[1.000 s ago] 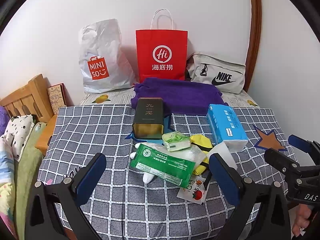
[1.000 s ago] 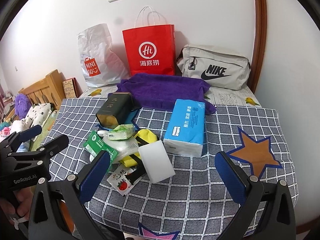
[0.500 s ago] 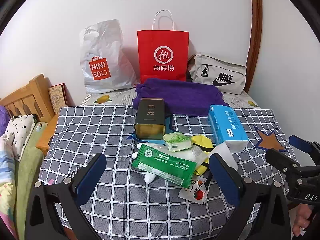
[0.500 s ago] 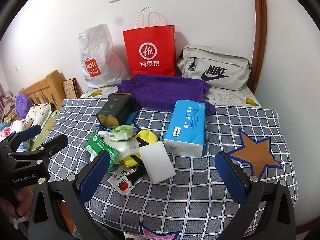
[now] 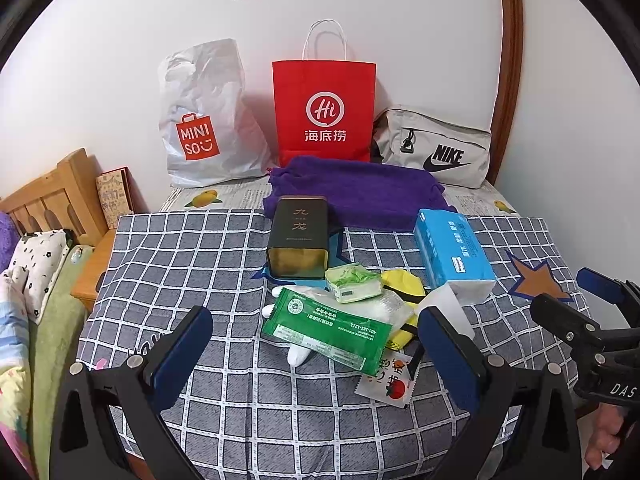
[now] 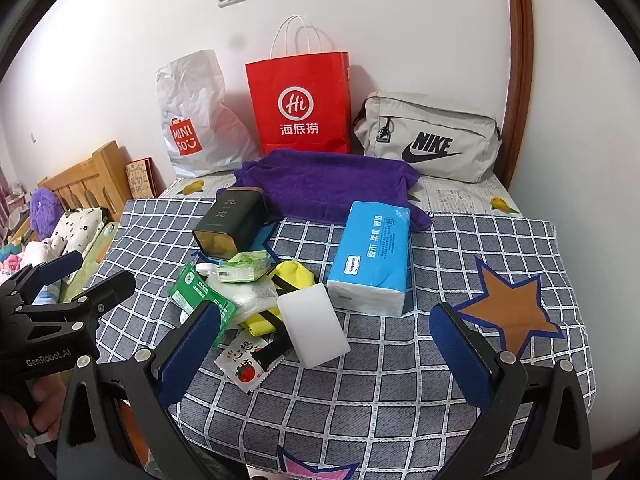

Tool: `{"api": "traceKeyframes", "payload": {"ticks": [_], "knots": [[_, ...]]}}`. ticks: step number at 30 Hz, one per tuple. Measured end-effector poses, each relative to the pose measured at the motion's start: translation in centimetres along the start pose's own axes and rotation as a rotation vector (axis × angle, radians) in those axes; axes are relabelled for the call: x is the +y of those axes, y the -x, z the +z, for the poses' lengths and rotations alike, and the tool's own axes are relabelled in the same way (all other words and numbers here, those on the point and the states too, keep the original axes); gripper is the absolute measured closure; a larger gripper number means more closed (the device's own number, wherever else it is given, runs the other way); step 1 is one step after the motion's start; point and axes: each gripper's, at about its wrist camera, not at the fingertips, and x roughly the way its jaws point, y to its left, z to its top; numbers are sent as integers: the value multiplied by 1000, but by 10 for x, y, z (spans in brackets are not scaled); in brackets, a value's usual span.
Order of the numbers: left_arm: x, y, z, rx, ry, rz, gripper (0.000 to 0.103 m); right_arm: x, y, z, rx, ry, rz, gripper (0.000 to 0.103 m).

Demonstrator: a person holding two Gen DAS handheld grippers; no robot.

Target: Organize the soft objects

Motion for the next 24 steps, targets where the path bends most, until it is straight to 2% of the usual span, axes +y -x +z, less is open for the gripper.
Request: {"api": "traceKeyframes", "payload": {"ticks": [12,18,24], "knots": [[-3,-8,-1,10,4,-6,0,1,-9,-1,9,9,7,0],[1,-28,-7,64,4,-16,1,-3,-19,-3,18,7,9,0],[5,-52,-19,113,5,-30,1,-11,-47,-13,64,-3,27,0]]}}
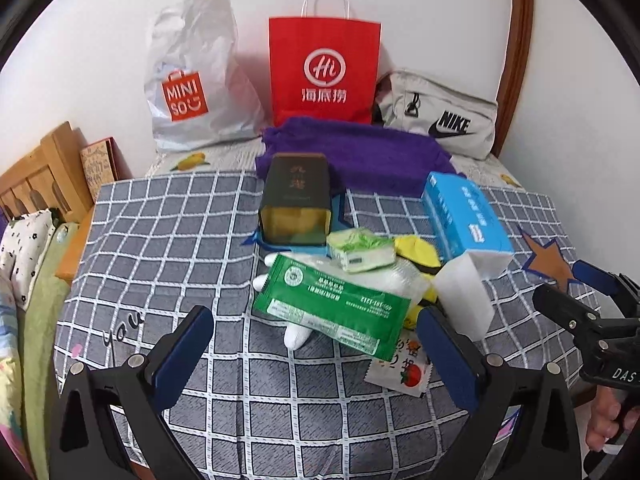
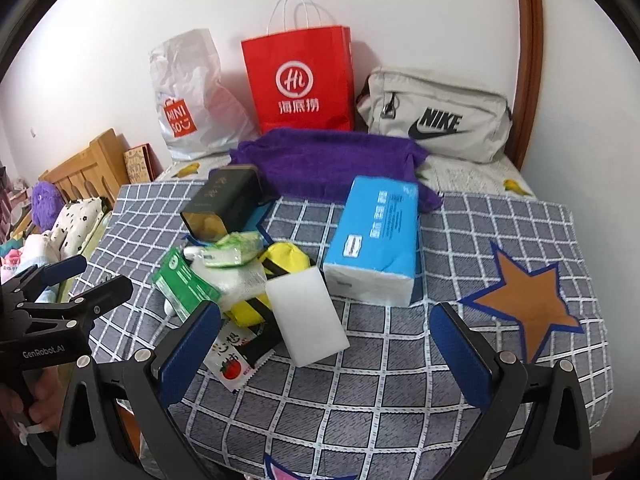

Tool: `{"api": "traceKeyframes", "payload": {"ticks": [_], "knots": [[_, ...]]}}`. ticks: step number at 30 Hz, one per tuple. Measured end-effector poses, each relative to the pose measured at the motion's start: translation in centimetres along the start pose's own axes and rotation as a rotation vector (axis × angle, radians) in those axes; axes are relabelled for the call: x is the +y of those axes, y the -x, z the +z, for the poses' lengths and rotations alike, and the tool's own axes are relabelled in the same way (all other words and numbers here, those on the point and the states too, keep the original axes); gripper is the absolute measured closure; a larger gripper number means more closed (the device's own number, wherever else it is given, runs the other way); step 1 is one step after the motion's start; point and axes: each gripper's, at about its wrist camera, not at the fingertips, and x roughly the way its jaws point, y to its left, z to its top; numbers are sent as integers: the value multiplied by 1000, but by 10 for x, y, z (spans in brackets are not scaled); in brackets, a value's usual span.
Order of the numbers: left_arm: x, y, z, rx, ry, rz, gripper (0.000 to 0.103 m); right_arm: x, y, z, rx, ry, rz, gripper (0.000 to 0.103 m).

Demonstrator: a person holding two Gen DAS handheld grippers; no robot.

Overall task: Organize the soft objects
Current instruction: 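Grasp the green wet-wipe packet with the left tool while the right tool grasps the white sponge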

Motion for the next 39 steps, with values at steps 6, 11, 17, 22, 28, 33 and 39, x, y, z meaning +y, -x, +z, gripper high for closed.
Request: {"api": "traceKeyframes", "payload": {"ticks": [6,11,17,22,28,33,39], "knots": [[6,-20,-9,34,13,-16,1,-2,-32,-9,50,15,29,0],[13,-31,-16,20,25,-72,1,0,-59,-15,76,33,73,1],[17,-52,-19,64,38,-107,1,0,-91,-18,124,48,90,5],[23,-65,-20,98,99,-159,1,-2,-107,-18,146,48,107,18],[38,-82,-14,128,245,-171,1,-2,-114,-21,161,48,161,40],[34,-96,-8,132,310,-221,1,2,-109,-21,151,86,176,47],[16,-121,-7,164,281,-144,1,-1,-112,-21,153,106,203,48]]}}
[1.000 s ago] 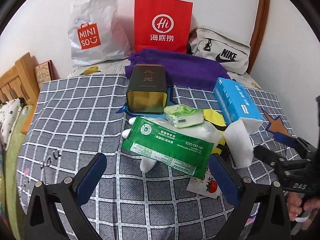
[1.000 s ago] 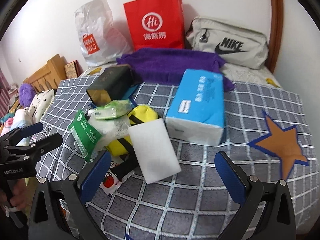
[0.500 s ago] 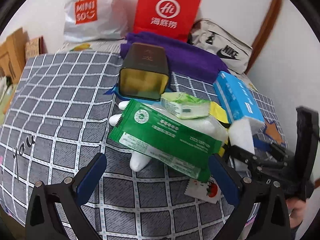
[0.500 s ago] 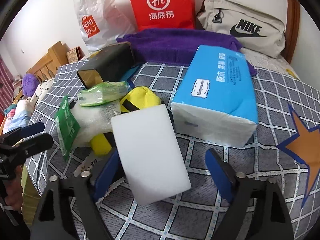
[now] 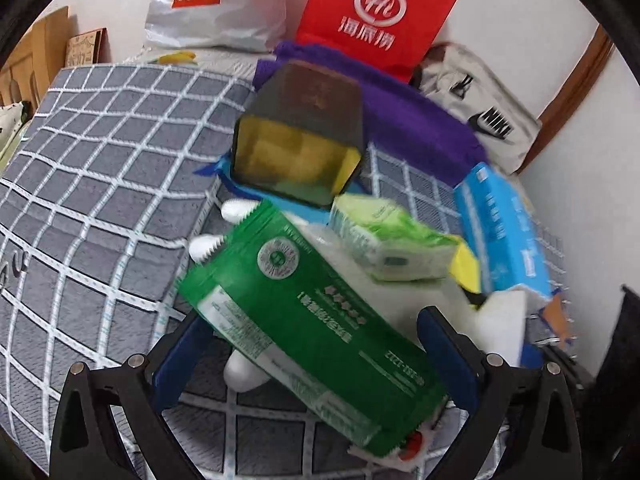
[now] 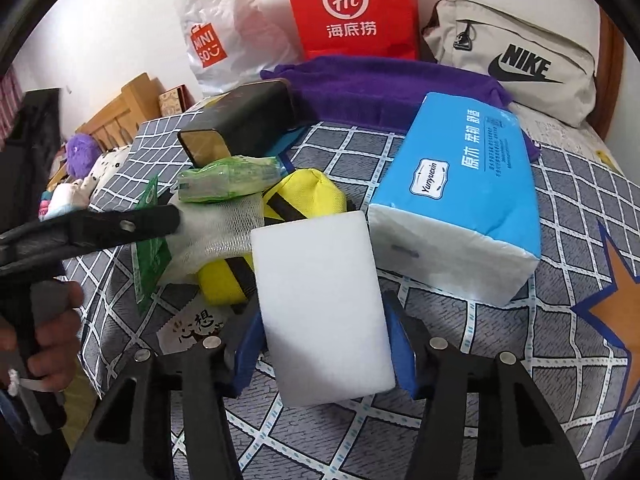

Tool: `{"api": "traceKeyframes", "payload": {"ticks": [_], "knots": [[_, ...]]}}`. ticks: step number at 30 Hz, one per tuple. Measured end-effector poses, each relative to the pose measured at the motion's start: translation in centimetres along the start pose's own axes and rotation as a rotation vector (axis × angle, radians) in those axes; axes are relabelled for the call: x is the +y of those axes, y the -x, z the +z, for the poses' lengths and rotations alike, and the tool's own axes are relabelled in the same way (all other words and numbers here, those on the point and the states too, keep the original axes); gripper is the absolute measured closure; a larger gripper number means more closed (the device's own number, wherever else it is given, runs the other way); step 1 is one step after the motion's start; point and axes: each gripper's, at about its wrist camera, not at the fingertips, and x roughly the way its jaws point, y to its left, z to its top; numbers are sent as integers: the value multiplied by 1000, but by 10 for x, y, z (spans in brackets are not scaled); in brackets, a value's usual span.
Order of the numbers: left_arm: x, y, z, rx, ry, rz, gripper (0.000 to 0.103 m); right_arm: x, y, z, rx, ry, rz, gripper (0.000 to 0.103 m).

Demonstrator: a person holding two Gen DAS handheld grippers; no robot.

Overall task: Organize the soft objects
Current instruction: 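Grasp the green wet-wipe packet with the left tool while the right tool grasps the white sponge, then lift the green packet with the left tool while the right tool lifts the white sponge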

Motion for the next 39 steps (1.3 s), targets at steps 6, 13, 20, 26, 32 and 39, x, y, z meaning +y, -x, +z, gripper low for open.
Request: {"api": "traceKeyframes", "payload": {"ticks": [6,13,20,26,32,39], "knots": [[2,-3,-2,-38,13,-18,0,-4,-8,1,9,-10,18,48],[5,1,-2,-10,1,-39,2,-5,-6,2,1,-15,21,49],[8,11,-5,-2,-13,-62,28,-1,3,0,-13,17,-7,52],[8,22,-6,-15,-24,-90,47,-3,11,-1,-22,5,-23,52],[10,37,-5,-40,-44,-99,63,-5,23,-3,-35,-12,-44,52],[10,47,-2,-49,-78,-89,78,-2,39,0,-61,-10,-62,52]]}}
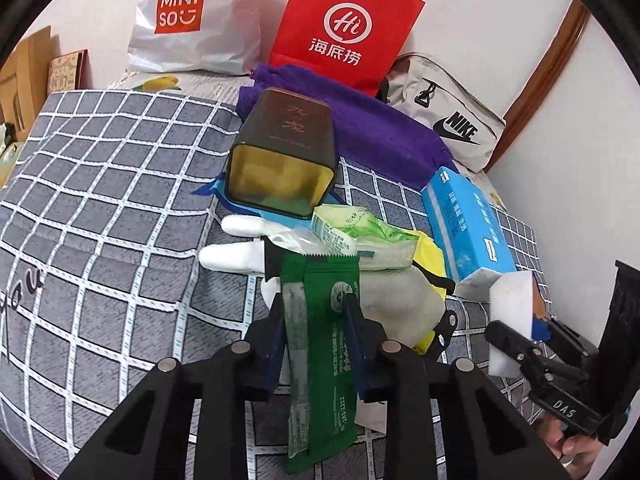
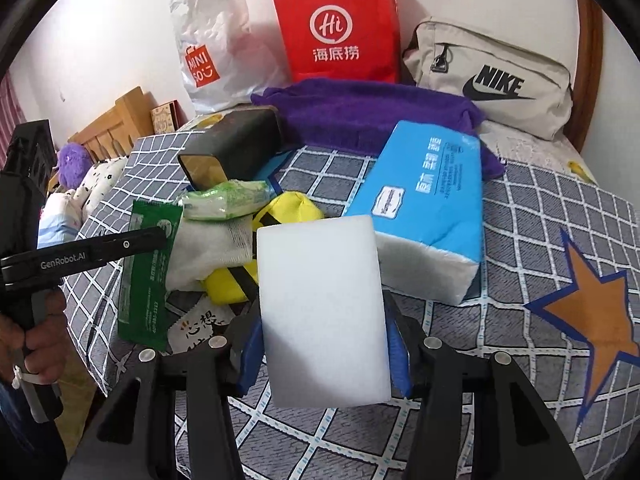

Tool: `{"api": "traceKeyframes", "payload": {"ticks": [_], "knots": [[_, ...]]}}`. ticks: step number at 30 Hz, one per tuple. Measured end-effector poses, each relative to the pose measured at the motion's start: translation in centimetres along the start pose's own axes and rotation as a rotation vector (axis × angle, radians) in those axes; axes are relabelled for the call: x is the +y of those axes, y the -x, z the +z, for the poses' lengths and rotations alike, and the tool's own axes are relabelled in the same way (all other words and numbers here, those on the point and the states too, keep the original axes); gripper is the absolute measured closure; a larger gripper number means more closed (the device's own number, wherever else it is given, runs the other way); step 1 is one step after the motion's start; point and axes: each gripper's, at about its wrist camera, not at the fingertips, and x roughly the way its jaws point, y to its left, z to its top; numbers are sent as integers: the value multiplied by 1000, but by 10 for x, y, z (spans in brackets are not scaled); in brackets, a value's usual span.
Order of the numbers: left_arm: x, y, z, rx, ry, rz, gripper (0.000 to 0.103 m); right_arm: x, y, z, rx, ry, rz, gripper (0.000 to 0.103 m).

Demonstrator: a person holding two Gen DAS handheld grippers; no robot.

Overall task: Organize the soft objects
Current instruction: 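Lift the green packet with the left tool while the right tool lifts the white sponge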

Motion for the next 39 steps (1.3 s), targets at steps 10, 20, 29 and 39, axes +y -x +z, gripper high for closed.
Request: {"api": "traceKeyframes", "payload": {"ticks": [10,20,29,39], "knots": [[2,0,-13,27,-2,8,48,7,7,-1,-5,12,-5,52],[-13,-2,-31,74,-32,151,41,8,10,-8,-11,8,8,52],[-29,-20,-37,120,-87,254,38,10,8,-14,-7,6,39,52],[-14,-2,-25,87,-86,261,60,12,7,-12,-6,15,54,52]]}}
